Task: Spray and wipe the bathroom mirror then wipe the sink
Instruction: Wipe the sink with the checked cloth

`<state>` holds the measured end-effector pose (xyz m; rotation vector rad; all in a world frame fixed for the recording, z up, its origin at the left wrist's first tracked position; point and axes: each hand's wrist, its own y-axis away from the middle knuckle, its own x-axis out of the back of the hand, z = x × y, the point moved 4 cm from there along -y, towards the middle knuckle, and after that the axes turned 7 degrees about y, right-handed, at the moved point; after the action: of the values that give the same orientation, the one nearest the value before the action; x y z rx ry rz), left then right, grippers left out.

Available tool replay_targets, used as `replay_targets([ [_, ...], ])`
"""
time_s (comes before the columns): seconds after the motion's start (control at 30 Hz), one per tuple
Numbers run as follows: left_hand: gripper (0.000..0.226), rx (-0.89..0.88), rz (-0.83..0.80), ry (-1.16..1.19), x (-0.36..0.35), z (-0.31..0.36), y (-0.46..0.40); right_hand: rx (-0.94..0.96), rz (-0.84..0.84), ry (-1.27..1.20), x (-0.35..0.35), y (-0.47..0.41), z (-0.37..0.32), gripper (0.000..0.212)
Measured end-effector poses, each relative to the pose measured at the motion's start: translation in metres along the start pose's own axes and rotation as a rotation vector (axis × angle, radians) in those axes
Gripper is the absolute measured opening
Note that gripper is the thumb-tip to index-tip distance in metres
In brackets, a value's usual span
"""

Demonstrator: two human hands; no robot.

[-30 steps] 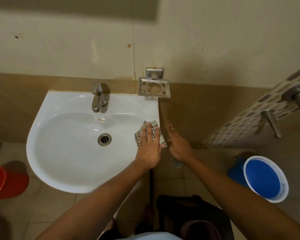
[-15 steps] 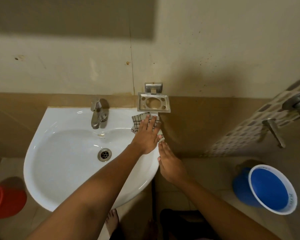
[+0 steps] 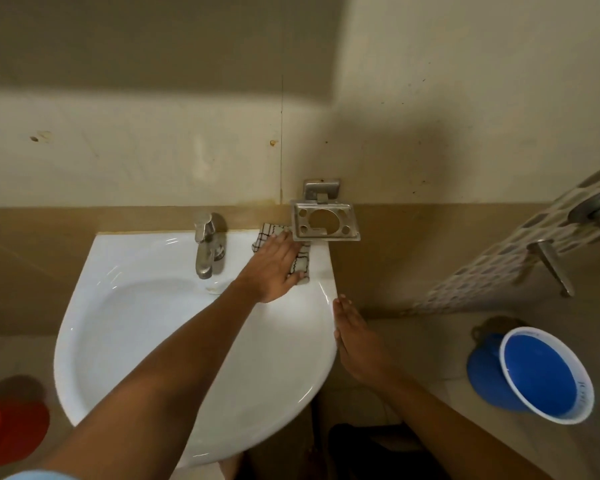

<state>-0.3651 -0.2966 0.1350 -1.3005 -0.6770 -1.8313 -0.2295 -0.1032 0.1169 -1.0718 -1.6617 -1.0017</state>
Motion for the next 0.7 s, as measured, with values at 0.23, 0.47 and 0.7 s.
replay_targets([
  [0.23,0.082,0.159,0.049,-0.034,0.005,-0.055,0.043,-0.023,-0.019,0.034,0.004,-0.004,-0.008,0.056],
  [0.47,0.088,0.361,0.066,-0.05,-0.005,-0.029,0.029,-0.041,-0.012,0.022,0.007,-0.002,-0.01,0.06],
  [0.7,0.083,0.204,-0.047,0.049,-0.015,0.029,-0.009,-0.027,0.013,0.07,0.007,0.001,-0.008,0.061],
])
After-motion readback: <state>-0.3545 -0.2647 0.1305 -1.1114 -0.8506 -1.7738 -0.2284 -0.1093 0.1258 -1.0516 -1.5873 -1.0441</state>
